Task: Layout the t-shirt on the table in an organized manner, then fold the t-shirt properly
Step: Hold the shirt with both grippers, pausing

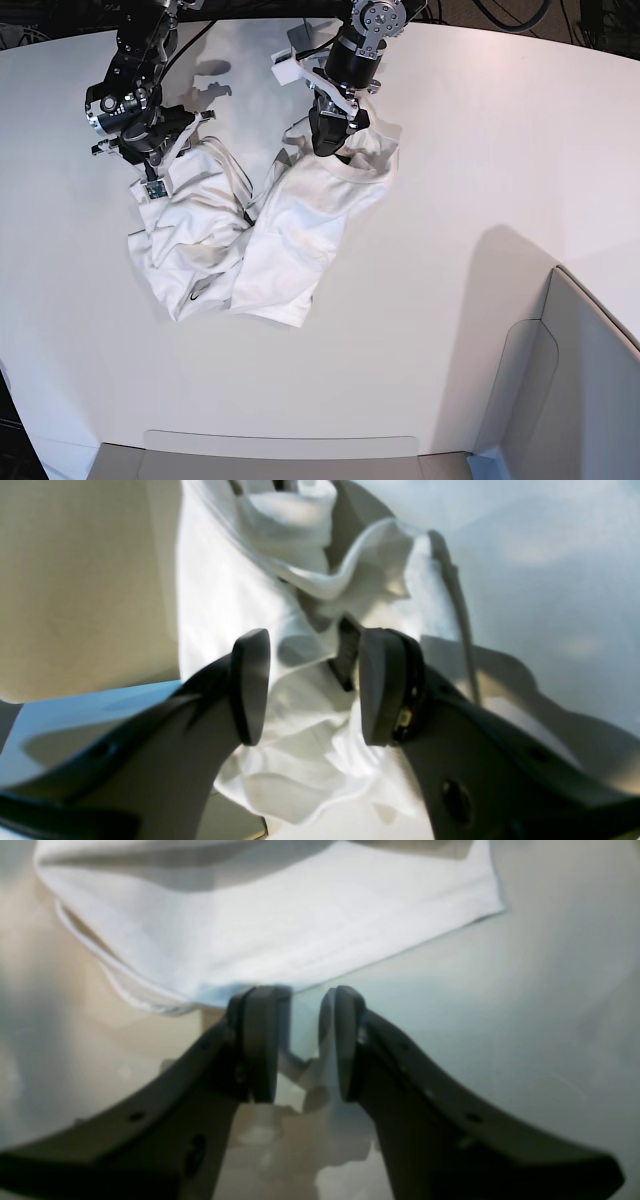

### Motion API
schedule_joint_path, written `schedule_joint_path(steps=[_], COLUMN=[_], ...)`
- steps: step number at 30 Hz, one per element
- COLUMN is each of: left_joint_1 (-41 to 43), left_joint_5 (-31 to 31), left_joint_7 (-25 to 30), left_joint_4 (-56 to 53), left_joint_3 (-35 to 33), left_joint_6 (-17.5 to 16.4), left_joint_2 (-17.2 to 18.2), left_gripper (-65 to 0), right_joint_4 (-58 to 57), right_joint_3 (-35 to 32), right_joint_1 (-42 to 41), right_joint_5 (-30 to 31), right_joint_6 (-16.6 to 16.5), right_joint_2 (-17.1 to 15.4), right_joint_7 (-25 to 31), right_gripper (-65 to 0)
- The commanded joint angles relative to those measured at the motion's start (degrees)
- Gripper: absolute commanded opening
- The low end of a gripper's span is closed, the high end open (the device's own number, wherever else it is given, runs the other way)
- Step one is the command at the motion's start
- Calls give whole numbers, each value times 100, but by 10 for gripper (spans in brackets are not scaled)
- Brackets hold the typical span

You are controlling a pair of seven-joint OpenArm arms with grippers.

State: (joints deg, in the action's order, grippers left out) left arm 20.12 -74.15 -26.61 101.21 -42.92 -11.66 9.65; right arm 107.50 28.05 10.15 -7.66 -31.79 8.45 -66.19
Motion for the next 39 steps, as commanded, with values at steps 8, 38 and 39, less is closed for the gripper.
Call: schedule_joint_path(steps=[8, 38, 39], left_joint_1=[-803, -1550, -1621], left_joint_5=[-106, -88, -88], left_joint_7=[11, 28, 19], left_joint_4=[-42, -24, -59], left_joint_3=[-3, 463, 472], left_joint_6=[625, 1337, 1337], left_joint_2=[-688, -1057, -1057], left_gripper=[-352, -355, -355], right_joint_4=[94, 94, 94], right_joint_3=[-5, -14, -14], right_joint_1=[-53, -61, -61], right_joint_5=[14, 14, 14], right_joint_6=[-25, -25, -25], right_joint_2=[-14, -14, -14], right_joint_7=[74, 74, 74], right_gripper=[-453, -453, -453])
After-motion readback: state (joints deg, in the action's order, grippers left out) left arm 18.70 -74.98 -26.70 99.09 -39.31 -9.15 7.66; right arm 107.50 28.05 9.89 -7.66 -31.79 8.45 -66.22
